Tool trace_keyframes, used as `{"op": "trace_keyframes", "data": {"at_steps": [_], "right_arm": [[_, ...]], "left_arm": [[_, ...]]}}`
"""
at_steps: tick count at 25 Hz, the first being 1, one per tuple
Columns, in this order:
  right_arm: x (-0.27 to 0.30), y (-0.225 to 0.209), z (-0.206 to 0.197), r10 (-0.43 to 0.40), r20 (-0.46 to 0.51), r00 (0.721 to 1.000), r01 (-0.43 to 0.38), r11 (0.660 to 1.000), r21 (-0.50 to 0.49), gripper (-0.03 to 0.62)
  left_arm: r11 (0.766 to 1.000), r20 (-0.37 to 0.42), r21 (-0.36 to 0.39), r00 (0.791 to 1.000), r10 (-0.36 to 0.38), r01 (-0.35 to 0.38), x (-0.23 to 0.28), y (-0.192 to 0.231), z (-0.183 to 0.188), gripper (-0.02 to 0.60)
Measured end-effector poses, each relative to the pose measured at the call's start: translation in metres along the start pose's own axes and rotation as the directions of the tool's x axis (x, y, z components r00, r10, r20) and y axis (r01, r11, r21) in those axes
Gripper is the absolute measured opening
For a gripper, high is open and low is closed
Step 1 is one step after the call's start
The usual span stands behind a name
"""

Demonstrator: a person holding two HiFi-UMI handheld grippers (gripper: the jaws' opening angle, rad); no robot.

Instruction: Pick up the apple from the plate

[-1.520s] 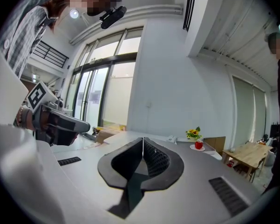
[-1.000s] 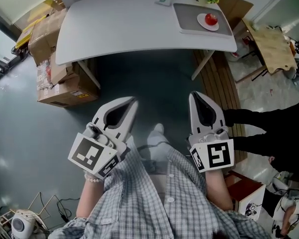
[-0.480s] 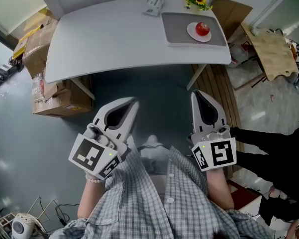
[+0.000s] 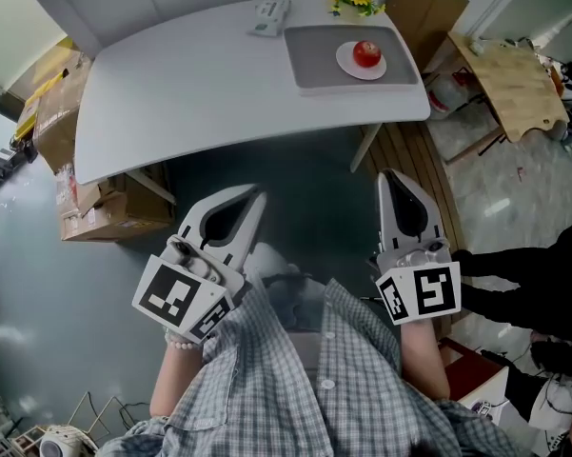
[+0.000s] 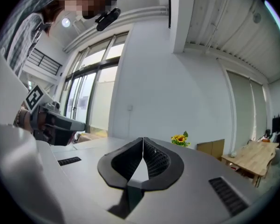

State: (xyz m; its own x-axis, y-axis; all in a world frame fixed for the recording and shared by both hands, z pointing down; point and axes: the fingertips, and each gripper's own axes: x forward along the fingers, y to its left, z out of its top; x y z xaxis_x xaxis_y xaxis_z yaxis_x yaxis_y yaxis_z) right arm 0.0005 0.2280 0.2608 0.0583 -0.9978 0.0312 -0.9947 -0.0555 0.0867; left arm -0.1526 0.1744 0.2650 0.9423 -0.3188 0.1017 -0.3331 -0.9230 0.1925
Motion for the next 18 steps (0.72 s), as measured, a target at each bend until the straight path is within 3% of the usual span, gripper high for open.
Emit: {"op": "trace_keyframes", "data": {"at_steps": [3,9,18], "right_arm": [[0.001,-0.011,-0.003,-0.032,-0.023,0.999,0.031,0.998,-0.05,0.023],[0.012,-0.035,-0.009,-0.077,-0.042,0.996,0.076,0.997,-0.024,0.023],[0.072,-0.069,-0.024,-0.092,-0.109,0.99,0.083,0.993,-0.09,0.023]], "left_arm": [[1.0,-0.008,-0.003,1.0,-0.025,0.025,0.014,-0.001,0.001,0.009],[0.995,-0.024,-0.014,0.995,-0.096,0.095,0.054,0.01,0.001,0.009],[0.986,-0.05,-0.024,0.985,-0.163,0.162,0.13,0.048,0.01,0.009]]}}
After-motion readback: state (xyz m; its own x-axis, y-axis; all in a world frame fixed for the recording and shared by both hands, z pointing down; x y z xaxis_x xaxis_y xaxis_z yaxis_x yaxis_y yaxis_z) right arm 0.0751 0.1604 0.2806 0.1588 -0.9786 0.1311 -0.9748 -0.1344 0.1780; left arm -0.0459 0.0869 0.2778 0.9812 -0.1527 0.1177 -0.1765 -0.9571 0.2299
